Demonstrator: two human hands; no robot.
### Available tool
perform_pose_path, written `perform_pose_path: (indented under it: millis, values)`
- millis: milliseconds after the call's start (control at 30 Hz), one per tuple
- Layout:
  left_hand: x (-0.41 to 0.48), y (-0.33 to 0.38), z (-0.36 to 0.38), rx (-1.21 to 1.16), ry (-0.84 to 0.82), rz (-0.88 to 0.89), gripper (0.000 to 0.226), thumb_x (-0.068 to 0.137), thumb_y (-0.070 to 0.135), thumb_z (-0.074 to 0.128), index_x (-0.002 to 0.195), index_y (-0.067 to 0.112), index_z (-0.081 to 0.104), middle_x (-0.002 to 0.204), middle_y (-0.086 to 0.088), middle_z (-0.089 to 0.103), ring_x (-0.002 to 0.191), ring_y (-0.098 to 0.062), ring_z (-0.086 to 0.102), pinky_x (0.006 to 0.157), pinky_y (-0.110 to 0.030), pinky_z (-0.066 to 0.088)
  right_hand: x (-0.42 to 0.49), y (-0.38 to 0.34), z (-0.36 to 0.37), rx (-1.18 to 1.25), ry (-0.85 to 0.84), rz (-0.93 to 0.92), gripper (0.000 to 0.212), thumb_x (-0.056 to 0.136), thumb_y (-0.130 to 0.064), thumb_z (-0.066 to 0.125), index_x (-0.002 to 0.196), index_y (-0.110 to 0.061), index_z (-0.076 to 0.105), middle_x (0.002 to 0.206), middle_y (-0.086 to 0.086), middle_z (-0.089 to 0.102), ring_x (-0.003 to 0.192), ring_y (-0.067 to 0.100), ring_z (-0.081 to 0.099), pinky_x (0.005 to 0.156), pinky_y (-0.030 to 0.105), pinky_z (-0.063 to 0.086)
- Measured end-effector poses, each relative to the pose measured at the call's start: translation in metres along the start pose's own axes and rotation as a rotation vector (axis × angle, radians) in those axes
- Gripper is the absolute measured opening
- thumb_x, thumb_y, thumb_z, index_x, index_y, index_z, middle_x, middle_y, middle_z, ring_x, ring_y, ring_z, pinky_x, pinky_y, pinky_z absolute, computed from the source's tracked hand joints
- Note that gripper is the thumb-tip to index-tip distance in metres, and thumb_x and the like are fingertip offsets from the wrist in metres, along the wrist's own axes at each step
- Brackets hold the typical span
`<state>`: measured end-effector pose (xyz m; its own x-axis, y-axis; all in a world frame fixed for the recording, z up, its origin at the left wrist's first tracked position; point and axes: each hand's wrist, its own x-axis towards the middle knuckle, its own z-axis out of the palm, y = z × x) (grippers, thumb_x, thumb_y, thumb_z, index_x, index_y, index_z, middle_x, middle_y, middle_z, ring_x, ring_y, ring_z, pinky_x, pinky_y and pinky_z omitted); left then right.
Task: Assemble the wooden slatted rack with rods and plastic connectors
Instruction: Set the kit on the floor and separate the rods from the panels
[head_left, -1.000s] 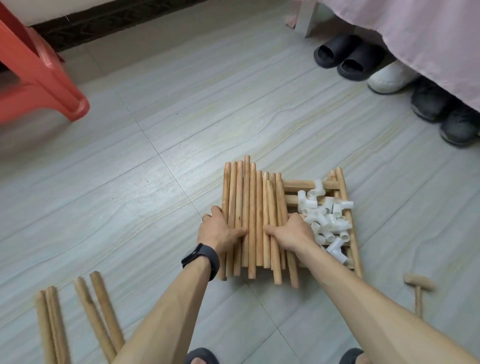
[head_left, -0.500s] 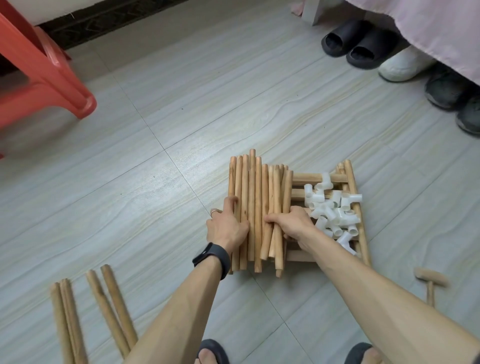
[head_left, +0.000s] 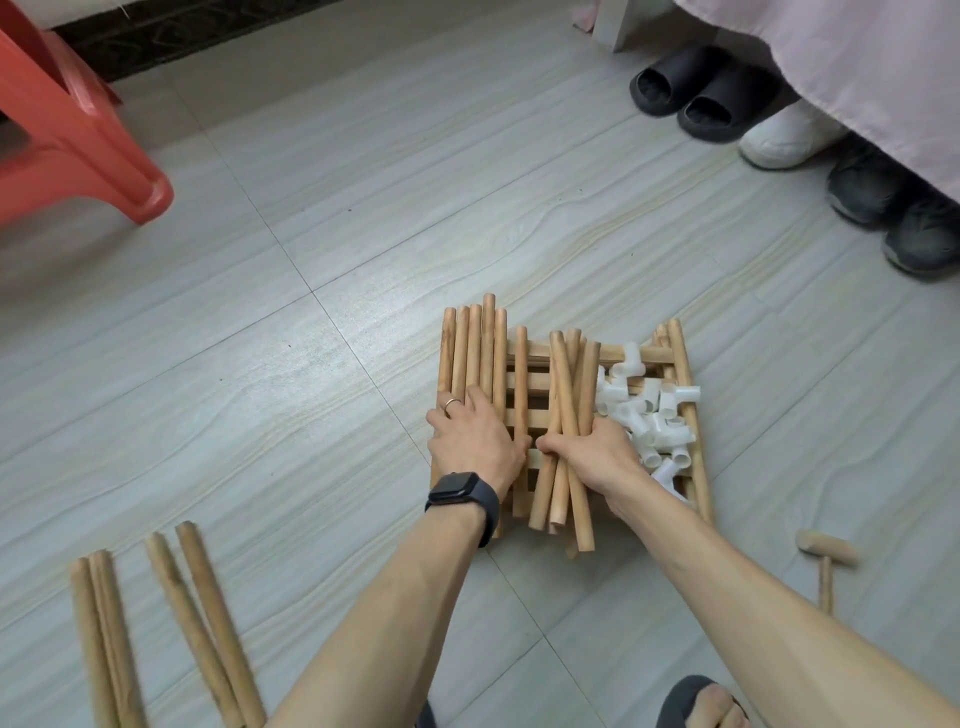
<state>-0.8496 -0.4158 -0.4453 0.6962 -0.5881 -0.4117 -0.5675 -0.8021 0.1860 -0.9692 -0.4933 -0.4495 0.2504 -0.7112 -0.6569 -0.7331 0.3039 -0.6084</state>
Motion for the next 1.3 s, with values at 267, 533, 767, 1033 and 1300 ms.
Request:
perform_pose_path:
  millis: [267, 533, 767, 1033, 1300]
  values:
    - [0.014, 0.014, 0.008, -0.101, -0.09, -0.154, 0.113, 0.067, 0.069, 0.08, 0.145, 0.005, 0.03, 0.143, -0.021, 0.046, 0.132, -0.036, 0.045, 0.101, -0.046, 0.047, -0.005, 0.002, -0.012, -0.053, 0.003, -0.006, 0.031, 0.075, -0.04, 0.08, 0.098, -0.025, 0.066, 0.093, -0.002, 0.073, 0.093, 0.02, 0.069, 0.091, 0.045, 0.057]
    - [0.031, 0.004, -0.014, -0.251, -0.213, -0.174, 0.087, 0.074, 0.053, 0.084, 0.134, 0.008, 0.039, 0.134, -0.016, 0.053, 0.118, -0.032, 0.059, 0.092, -0.045, 0.053, -0.004, 0.001, -0.018, -0.03, -0.041, 0.002, 0.031, 0.077, -0.036, 0.081, 0.1, -0.023, 0.066, 0.095, -0.001, 0.073, 0.091, 0.018, 0.07, 0.09, 0.043, 0.058]
    - [0.035, 0.003, -0.008, -0.246, -0.19, -0.104, 0.096, 0.075, 0.049, 0.082, 0.143, 0.005, 0.033, 0.142, -0.015, 0.046, 0.125, -0.033, 0.055, 0.095, -0.044, 0.053, -0.007, -0.001, -0.011, -0.062, -0.086, -0.002, 0.035, 0.075, -0.036, 0.081, 0.103, -0.026, 0.062, 0.099, -0.002, 0.072, 0.096, 0.019, 0.069, 0.092, 0.043, 0.058]
    - [0.032, 0.011, 0.013, -0.019, 0.012, 0.007, 0.062, 0.088, 0.01, 0.064, 0.141, -0.003, 0.033, 0.141, -0.018, 0.049, 0.113, -0.035, 0.064, 0.082, -0.04, 0.053, -0.005, 0.003, -0.007, -0.09, -0.069, 0.038, 0.045, 0.075, -0.04, 0.08, 0.113, -0.02, 0.066, 0.1, -0.001, 0.072, 0.095, 0.02, 0.07, 0.091, 0.043, 0.058]
    - [0.04, -0.033, -0.043, -0.543, -0.235, -0.042, 0.025, 0.081, 0.02, 0.074, 0.098, 0.013, 0.056, 0.079, -0.005, 0.069, 0.064, -0.017, 0.071, 0.059, -0.032, 0.059, -0.006, -0.005, 0.004, 0.035, -0.033, 0.001, 0.045, 0.077, -0.04, 0.08, 0.113, -0.021, 0.061, 0.104, -0.002, 0.07, 0.097, 0.019, 0.068, 0.093, 0.045, 0.057]
